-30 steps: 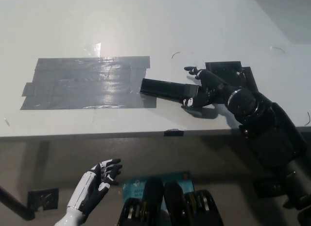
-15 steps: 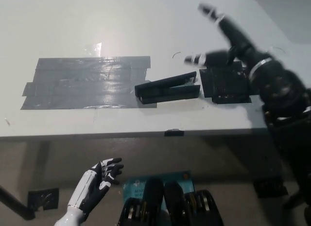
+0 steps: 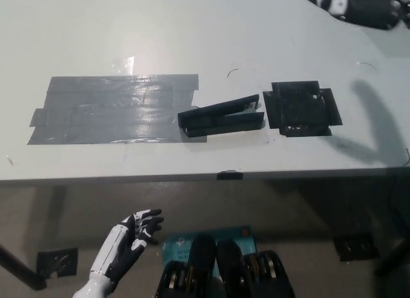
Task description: A person hands a stapler to the robot and the robot grabs it with its right hand and places it on the desk infront of it
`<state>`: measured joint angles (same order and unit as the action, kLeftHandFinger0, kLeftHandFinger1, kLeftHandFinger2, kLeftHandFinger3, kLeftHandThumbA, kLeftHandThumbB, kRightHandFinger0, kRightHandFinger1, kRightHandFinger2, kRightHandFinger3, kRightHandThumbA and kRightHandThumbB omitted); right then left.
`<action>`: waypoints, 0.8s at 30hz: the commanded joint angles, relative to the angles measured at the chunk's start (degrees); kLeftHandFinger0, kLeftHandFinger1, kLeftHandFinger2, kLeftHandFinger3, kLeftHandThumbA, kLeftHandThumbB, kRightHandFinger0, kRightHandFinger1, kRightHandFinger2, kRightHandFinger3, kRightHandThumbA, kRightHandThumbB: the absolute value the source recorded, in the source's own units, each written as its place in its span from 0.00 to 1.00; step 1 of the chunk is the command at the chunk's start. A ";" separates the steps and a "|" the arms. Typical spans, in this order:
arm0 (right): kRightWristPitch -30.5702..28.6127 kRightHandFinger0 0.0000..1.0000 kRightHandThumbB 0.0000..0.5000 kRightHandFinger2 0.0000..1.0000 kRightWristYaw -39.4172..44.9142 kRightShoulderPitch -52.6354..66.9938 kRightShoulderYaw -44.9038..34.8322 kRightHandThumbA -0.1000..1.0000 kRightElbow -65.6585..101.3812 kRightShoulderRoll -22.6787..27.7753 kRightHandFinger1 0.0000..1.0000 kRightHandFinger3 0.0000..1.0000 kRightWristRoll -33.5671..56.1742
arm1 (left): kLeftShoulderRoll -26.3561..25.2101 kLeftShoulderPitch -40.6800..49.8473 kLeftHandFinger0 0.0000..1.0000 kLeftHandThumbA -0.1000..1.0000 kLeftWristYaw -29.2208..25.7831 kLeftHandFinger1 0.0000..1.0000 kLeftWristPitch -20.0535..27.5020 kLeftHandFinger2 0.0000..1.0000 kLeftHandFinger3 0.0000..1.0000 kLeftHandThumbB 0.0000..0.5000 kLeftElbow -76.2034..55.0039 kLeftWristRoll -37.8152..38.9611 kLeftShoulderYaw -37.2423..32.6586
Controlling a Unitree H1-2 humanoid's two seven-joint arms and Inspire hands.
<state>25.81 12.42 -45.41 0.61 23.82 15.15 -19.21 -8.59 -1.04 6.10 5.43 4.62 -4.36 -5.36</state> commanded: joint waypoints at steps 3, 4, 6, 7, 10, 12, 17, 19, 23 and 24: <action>1.12 1.00 0.79 1.00 2.09 16.52 -2.19 1.00 28.66 -1.46 1.00 1.00 5.77 | 0.22 0.77 0.68 0.89 -0.01 0.78 1.82 0.80 0.83 1.00 -0.37 0.45 0.30; 1.11 1.00 0.79 1.00 1.44 18.79 -1.79 1.00 29.91 -2.13 1.00 1.00 6.92 | 0.33 1.14 0.68 0.89 -0.04 0.79 1.97 0.81 0.84 1.00 -0.32 0.54 0.28; 0.07 1.00 0.78 1.00 0.62 21.96 -1.25 0.98 30.61 -3.23 1.00 1.00 8.19 | 0.44 1.57 0.70 0.91 -0.09 0.81 2.20 0.83 0.85 1.00 -0.32 0.63 0.27; -2.22 1.00 0.70 1.00 -0.07 26.72 -0.07 0.99 30.61 -4.11 1.00 1.00 8.00 | 0.54 1.76 0.75 0.96 -0.19 0.87 3.05 0.89 0.92 1.00 -0.06 0.69 0.27; -12.47 1.00 0.60 1.00 -3.52 42.26 3.68 0.99 23.01 -8.23 1.00 1.00 8.05 | 1.14 1.90 0.85 1.00 -0.84 0.95 5.24 0.98 1.00 1.00 0.83 1.40 0.91; -15.09 1.00 0.58 1.00 -3.90 45.79 4.55 0.97 18.36 -9.48 1.00 1.00 8.86 | 1.24 2.16 0.88 1.00 -0.69 0.97 4.84 0.98 1.00 1.00 0.58 2.32 1.38; -19.62 1.00 0.49 1.00 -4.70 50.65 4.84 0.90 1.51 -11.80 1.00 1.00 9.13 | 1.26 3.30 0.92 1.00 -0.16 1.00 5.00 1.00 1.00 0.95 0.08 2.88 1.46; -21.17 1.00 0.42 1.00 -5.29 50.85 4.60 0.89 -4.52 -12.38 1.00 1.00 8.74 | 1.23 3.76 0.91 1.00 0.09 1.00 5.09 1.00 1.00 0.97 0.04 3.06 1.40; -23.11 1.00 0.38 1.00 -5.12 50.84 4.60 0.85 -13.24 -12.67 1.00 1.00 8.41 | 1.37 4.57 0.92 1.00 -0.30 1.00 5.08 1.00 1.00 0.96 -0.02 2.56 1.30; -23.33 1.00 0.38 1.00 -5.05 50.84 4.80 0.84 -14.13 -12.63 1.00 1.00 8.26 | 1.36 4.71 0.92 1.00 -0.34 1.00 5.00 1.00 1.00 0.97 -0.16 2.57 1.33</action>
<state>14.87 10.52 5.56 4.87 18.56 3.92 -13.72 -7.54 2.60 6.07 6.50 6.22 -3.22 -5.07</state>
